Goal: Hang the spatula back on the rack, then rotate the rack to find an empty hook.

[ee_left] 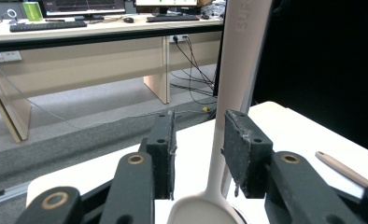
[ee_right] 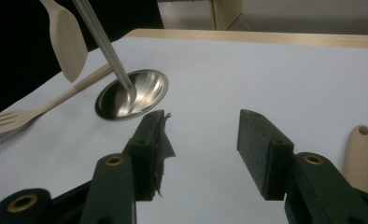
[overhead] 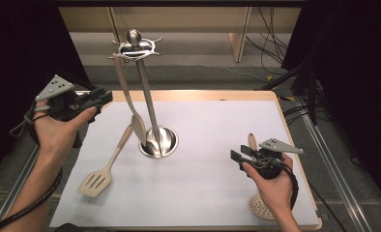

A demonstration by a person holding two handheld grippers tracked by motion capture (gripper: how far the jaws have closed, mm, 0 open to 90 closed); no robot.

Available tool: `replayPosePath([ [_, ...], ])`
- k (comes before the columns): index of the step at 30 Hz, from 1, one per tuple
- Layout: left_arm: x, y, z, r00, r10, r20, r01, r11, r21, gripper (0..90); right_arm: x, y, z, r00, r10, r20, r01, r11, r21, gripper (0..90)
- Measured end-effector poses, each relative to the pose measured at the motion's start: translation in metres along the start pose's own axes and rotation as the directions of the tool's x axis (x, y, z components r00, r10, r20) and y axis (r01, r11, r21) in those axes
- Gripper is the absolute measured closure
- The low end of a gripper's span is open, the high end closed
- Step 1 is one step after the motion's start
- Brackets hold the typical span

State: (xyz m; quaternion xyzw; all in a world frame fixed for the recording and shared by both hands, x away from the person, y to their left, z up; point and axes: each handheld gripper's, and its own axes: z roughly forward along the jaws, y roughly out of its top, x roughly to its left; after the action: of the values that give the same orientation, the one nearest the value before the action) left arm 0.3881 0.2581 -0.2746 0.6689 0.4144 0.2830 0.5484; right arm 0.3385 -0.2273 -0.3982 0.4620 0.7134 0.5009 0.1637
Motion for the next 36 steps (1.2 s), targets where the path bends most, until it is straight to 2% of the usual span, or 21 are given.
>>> replayPosePath([
  [1,0.001,-0.001,0.0,1.0,-0.005,0.002,0.005,1.0,0.0,63.0,0.001,0.001,-0.001,0.9996,0.028,0.005,-0.028,1.0,0.008,52.6],
  [5,0.004,-0.005,0.004,0.9998,-0.015,0.009,0.015,0.9999,-0.001,61.9,-0.001,0.001,0.0,0.9989,0.048,0.001,-0.048,0.999,0.01,52.4],
  [6,0.005,-0.007,0.005,0.9998,-0.015,0.009,0.015,0.9999,-0.001,61.8,-0.005,0.001,0.001,0.9997,0.023,0.0,-0.023,1.0,0.002,52.4],
  [9,0.008,-0.012,0.007,0.9997,-0.023,0.009,0.023,0.9997,0.013,60.9,-0.005,0.004,0.003,0.9983,0.058,0.007,-0.058,0.998,0.003,52.4],
  [10,0.009,-0.013,0.006,0.9997,-0.024,0.006,0.024,0.9995,0.019,60.5,-0.008,0.006,0.004,0.9995,0.027,0.015,-0.027,1.0,0.0,52.4],
  [11,0.01,-0.015,0.006,0.9997,-0.026,0.002,0.026,0.9994,0.022,60.0,-0.005,0.007,0.004,0.9978,0.065,0.013,-0.065,0.998,0.005,52.4],
  [12,0.011,-0.016,0.005,0.9997,-0.025,-0.002,0.025,0.9994,0.025,59.6,-0.008,0.008,0.003,0.9997,0.022,0.012,-0.022,1.0,0.004,52.3],
  [15,0.012,-0.019,0.007,0.9997,-0.022,-0.007,0.022,0.9988,0.045,58.4,-0.009,0.005,0.002,0.9996,0.029,0.0,-0.029,1.0,0.0,52.2],
  [17,0.012,-0.023,0.011,0.9999,-0.014,0.004,0.013,0.9967,0.08,57.8,-0.007,0.003,-0.001,0.9982,0.057,0.018,-0.057,0.998,0.023,52.2],
  [19,0.014,-0.028,0.016,1.0,-0.002,0.009,0.001,0.9924,0.123,57.5,-0.01,0.002,0.0,0.9998,0.014,0.014,-0.014,1.0,-0.003,52.3],
  [20,0.016,-0.031,0.019,0.9999,0.012,0.007,-0.013,0.9883,0.152,57.3,-0.009,0.003,-0.002,0.9997,0.023,0.008,-0.023,1.0,0.003,52.3],
  [21,0.018,-0.033,0.021,0.9999,0.013,0.007,-0.014,0.9843,0.176,57.4,-0.004,0.003,-0.004,0.9975,0.071,0.006,-0.071,0.997,0.017,52.3],
  [22,0.02,-0.036,0.024,0.9998,0.02,0.009,-0.022,0.9782,0.207,57.3,-0.005,0.004,-0.005,0.9977,0.066,0.016,-0.067,0.997,0.026,52.3],
  [24,0.024,-0.041,0.029,0.9995,0.029,0.013,-0.031,0.9634,0.266,57.3,-0.008,0.004,-0.005,0.9996,0.024,0.011,-0.024,1.0,0.001,52.4],
  [28,0.028,-0.055,0.038,0.9978,0.062,0.026,-0.067,0.9126,0.403,57.3,-0.008,0.004,-0.005,0.9996,0.026,0.01,-0.026,1.0,0.001,52.4],
  [29,0.029,-0.058,0.04,0.9977,0.059,0.035,-0.068,0.8944,0.442,57.5,-0.006,0.003,-0.005,0.999,0.043,0.01,-0.043,0.999,0.005,52.4],
  [31,0.033,-0.063,0.044,0.9955,0.08,0.051,-0.095,0.8508,0.517,57.8,-0.008,0.003,-0.005,0.9998,0.008,0.016,-0.008,1.0,0.005,52.4],
  [32,0.033,-0.067,0.048,0.9964,0.077,0.038,-0.085,0.8441,0.529,57.8,-0.007,0.002,-0.004,0.9998,0.012,0.014,-0.012,1.0,0.004,52.4],
  [33,0.034,-0.07,0.051,0.997,0.072,0.029,-0.076,0.8299,0.553,58.1,-0.006,0.003,-0.005,0.9998,0.02,0.008,-0.02,1.0,0.018,52.3],
  [34,0.035,-0.074,0.054,0.9966,0.081,0.017,-0.075,0.808,0.584,58.7,-0.004,0.003,-0.005,0.9982,0.059,-0.008,-0.059,0.998,0.028,52.2],
  [36,0.037,-0.083,0.06,0.9965,0.083,0.016,-0.074,0.7668,0.638,59.0,-0.004,0.003,-0.004,0.9992,0.037,-0.013,-0.037,0.999,0.029,52.2],
])
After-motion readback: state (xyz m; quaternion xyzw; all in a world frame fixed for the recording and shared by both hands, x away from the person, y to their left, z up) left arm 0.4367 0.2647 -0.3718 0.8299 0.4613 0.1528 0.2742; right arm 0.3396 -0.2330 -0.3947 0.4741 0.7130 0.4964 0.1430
